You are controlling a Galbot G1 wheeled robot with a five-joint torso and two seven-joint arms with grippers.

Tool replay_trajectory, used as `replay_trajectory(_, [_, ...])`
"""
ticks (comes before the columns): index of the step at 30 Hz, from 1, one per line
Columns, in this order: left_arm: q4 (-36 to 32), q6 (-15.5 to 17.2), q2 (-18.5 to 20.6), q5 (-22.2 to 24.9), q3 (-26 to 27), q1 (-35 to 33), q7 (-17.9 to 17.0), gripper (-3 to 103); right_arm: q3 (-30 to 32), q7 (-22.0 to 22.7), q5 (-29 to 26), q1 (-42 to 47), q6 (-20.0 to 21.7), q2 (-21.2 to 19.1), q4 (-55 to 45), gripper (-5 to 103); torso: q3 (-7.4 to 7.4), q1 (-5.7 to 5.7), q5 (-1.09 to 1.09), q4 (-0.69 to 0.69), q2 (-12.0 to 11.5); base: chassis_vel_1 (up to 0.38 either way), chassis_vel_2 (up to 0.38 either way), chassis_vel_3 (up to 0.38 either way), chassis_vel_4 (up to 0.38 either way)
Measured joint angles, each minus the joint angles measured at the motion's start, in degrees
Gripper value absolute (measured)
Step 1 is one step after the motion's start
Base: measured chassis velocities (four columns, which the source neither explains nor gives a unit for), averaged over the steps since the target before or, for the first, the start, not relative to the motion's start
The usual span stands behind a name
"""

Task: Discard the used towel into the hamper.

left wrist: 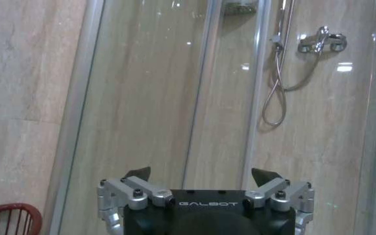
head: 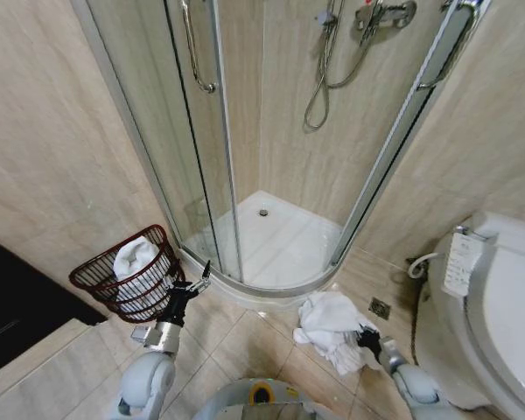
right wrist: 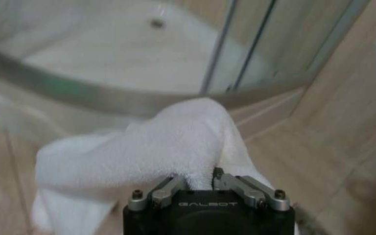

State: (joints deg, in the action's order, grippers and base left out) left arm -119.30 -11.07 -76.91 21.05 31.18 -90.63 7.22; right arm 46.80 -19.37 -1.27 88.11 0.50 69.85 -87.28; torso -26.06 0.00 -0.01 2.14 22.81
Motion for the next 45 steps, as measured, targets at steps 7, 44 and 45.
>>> replay_trajectory(7, [-0.2,0.0,-0.4,-0.3,-0.5,0.1,0.3,100,6.6,0.4,-1.1,6.6,-3.3,3.7,-10.5,11,0.00,0.00,0.01,-0.01,0.0,0.000,0.000,0.000,0.000])
replay_trajectory(44, [1.0,-2.8,-7.4,-6.8,-0.9,0.8,0.0,100,33.2,4.8,-35.9,17.0,8.2,1.0,-55.0,11,-0.01,0.00,0.02,-0.01,0.0,0.000,0.000,0.000,0.000])
replay_trajectory(45, [1.0,-2.8,-7.4,-6.8,-0.9,0.8,0.0,100,33.2,4.8,-35.9,17.0,8.2,1.0,-55.0,11,-0.01,0.00,0.02,-0.01,0.0,0.000,0.000,0.000,0.000])
